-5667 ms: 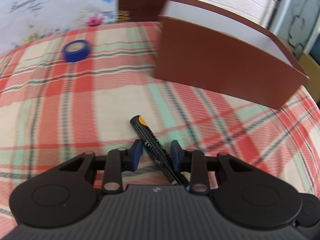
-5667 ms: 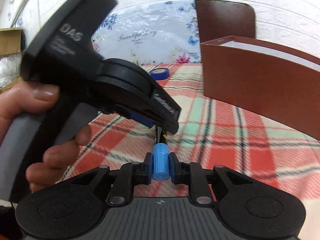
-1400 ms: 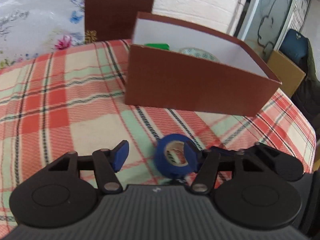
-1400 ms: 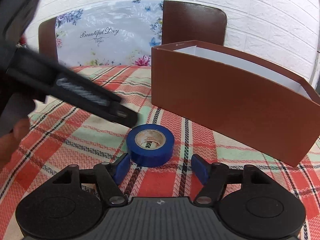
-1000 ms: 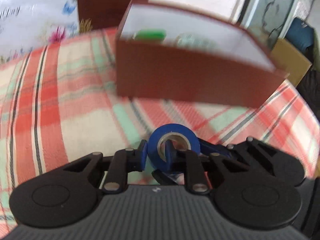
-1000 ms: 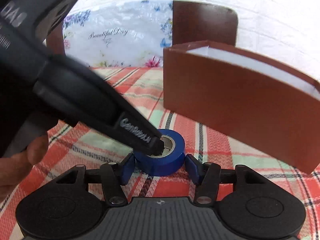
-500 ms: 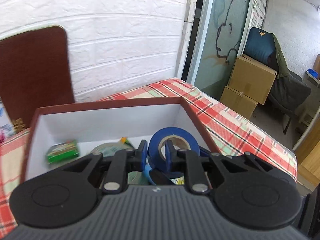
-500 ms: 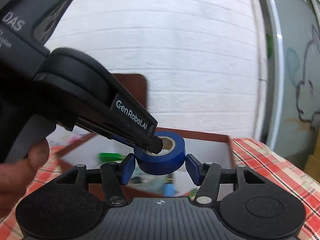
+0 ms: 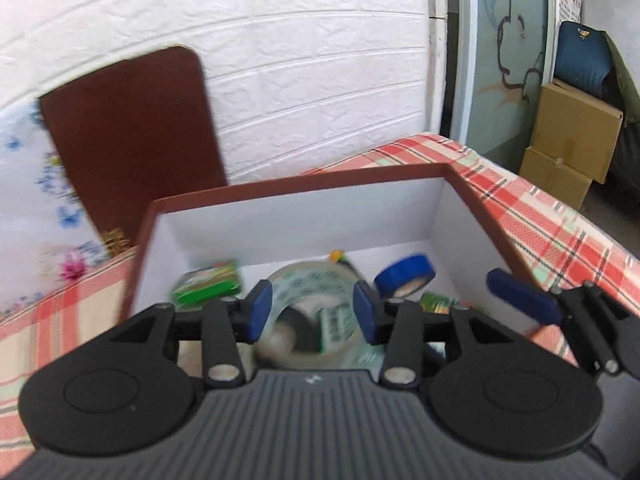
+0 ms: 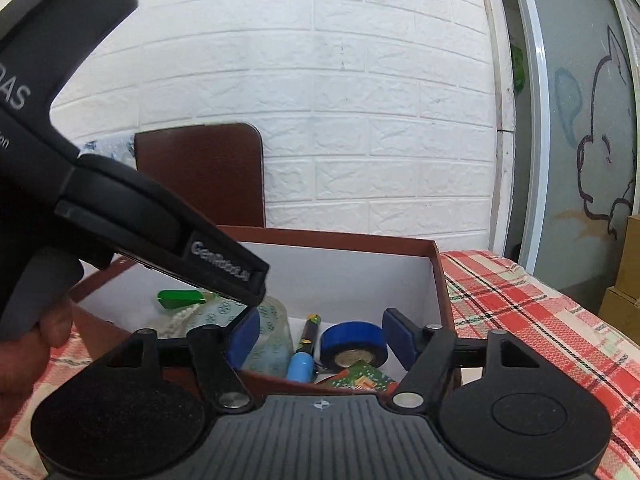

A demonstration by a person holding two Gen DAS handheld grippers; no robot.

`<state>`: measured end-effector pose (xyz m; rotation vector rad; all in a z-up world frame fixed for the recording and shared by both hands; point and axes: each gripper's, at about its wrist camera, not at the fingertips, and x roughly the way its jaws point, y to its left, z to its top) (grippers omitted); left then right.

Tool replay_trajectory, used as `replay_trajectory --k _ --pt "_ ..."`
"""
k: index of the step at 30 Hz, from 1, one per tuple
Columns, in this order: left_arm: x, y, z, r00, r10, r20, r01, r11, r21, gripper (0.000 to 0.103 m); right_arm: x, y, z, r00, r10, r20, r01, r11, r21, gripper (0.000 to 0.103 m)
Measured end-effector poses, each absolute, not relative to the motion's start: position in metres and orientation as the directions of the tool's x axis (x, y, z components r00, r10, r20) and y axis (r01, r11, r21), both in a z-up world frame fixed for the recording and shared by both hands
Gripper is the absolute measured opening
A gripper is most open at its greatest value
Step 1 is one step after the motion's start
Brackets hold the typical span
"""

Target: Organize objects

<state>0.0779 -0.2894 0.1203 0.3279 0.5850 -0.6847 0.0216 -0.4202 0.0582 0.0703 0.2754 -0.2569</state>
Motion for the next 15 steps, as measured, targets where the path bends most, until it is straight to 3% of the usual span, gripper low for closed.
replay_trajectory --k 8,15 --pt "0.052 -0.231 0.125 0.684 -0.430 -0.590 0.600 0.791 0.119 0.062 -0.022 -0.371 0.069 0.944 -0.212 -0.254 0.232 0.971 0.053 0.078" --pt "0.036 -0.186 0.113 0.723 -0.355 -0.592 0.525 0.840 0.137 0.081 -0.047 -0.346 0.072 0.945 -0.163 -0.285 0.206 0.970 0.130 0.089"
